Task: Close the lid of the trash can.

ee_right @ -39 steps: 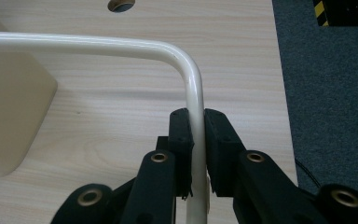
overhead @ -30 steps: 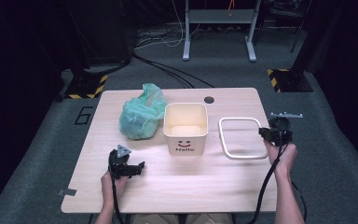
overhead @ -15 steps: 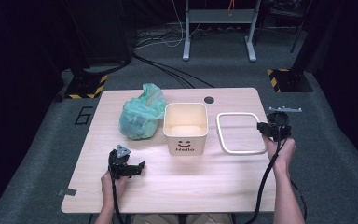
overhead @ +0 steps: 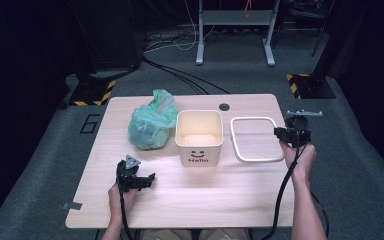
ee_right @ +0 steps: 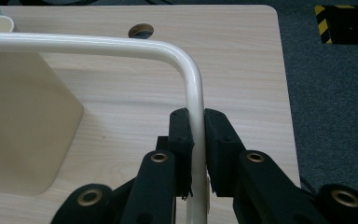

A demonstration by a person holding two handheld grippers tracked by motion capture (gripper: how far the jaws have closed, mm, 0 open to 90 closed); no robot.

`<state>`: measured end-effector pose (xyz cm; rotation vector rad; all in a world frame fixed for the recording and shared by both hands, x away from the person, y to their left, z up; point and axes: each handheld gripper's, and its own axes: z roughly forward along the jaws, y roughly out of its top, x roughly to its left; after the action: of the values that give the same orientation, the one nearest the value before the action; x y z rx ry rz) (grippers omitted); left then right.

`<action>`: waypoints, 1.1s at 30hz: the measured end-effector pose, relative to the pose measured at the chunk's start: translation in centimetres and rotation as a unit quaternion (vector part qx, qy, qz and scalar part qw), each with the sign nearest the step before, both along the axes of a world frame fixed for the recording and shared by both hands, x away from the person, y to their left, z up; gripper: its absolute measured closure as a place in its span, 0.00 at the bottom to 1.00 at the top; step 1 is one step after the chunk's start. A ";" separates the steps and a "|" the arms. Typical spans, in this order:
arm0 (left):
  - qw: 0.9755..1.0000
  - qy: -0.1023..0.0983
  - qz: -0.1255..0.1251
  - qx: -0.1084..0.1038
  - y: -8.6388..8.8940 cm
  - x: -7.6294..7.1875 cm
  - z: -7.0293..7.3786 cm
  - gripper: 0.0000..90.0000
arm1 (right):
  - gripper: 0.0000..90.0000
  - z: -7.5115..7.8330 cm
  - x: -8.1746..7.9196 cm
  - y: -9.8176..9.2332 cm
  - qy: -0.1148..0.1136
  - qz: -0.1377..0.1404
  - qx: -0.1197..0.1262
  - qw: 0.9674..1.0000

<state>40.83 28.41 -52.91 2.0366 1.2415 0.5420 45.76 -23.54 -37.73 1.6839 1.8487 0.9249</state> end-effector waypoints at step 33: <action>1.000 -0.003 -0.002 -0.002 0.0 -0.1 0.0 0.14 | 0.91 2.6 1.8 3.8 -0.014 0.038 -0.011 0.999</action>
<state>40.77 28.42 -52.91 2.0322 1.2344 0.5433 47.57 -19.78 -35.16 1.5908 1.9092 0.9501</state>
